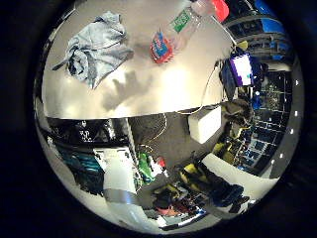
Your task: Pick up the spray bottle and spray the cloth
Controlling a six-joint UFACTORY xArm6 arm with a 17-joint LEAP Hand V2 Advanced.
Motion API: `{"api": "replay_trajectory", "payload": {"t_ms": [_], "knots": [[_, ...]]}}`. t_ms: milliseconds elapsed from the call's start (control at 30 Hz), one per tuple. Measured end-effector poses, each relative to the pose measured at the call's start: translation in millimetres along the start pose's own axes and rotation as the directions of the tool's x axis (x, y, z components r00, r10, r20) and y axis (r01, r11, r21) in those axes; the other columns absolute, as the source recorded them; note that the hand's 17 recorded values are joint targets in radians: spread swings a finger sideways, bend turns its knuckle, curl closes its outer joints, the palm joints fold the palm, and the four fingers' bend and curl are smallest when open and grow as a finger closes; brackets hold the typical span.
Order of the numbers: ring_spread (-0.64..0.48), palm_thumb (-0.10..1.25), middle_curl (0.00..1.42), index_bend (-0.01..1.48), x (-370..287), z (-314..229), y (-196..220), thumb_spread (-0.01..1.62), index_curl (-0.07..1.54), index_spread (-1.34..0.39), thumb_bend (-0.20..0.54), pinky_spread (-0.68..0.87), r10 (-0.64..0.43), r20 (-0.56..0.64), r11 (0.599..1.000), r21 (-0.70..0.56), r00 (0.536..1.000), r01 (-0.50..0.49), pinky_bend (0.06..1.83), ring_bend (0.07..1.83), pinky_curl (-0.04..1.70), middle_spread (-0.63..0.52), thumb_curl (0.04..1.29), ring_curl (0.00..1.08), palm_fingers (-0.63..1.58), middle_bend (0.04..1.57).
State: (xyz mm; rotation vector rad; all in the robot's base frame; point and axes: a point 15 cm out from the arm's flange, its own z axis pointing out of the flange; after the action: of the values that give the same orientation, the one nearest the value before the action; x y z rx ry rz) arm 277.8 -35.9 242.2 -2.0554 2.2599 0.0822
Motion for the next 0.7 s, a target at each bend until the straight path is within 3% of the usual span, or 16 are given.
{"api": "replay_trajectory", "payload": {"t_ms": [200,400,700], "knots": [[0.03,0.82,0.3,0.17,14,-17,-14,1.09,0.35,-0.42,-0.021,0.39,0.045,-0.004,0.997,0.062,0.999,-0.044,0.23,0.26,0.29,-0.01,0.35,0.25,0.34,0.19],[0.03,0.69,0.31,0.16,50,-48,-27,1.11,0.32,-0.39,-0.032,0.39,0.158,0.008,0.977,0.142,0.987,-0.158,0.27,0.29,0.3,0.0,0.32,0.25,0.3,0.2],[0.06,0.61,0.33,0.16,113,-83,-30,1.1,0.3,-0.36,-0.022,0.39,0.306,0.23,0.889,0.279,0.924,-0.364,0.31,0.33,0.31,0.01,0.3,0.26,0.3,0.2]]}}
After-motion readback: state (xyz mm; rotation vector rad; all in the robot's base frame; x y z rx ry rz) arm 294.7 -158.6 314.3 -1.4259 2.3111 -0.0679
